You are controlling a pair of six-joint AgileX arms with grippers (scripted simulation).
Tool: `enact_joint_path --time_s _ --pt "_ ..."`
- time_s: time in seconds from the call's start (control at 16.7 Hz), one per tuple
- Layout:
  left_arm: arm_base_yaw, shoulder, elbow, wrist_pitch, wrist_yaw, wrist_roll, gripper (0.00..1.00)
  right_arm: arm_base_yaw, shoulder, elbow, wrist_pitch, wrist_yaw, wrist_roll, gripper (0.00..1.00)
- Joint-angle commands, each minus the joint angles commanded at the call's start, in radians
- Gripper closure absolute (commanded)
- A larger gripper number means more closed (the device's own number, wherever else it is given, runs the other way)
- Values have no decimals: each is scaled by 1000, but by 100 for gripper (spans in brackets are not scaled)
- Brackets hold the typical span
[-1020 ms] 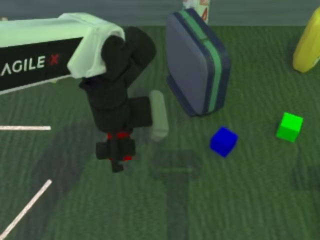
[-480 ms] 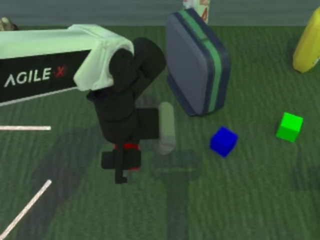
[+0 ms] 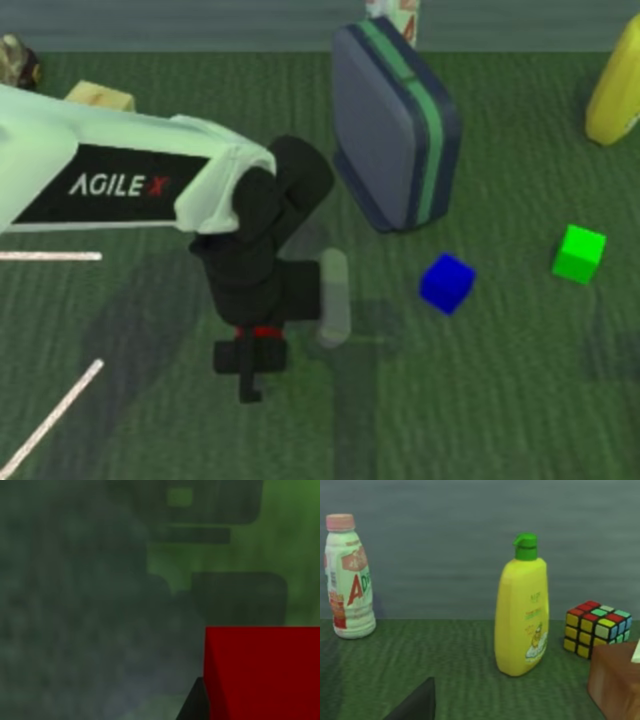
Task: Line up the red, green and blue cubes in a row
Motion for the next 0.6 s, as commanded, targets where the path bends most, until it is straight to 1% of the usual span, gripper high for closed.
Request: enact_joint_path --time_s 0.18,0.6 --pt "0 0 0 0 0 0 100 0 0 0 0 0 0 0" --pt "0 0 0 0 0 0 47 0 0 0 0 0 0 0"
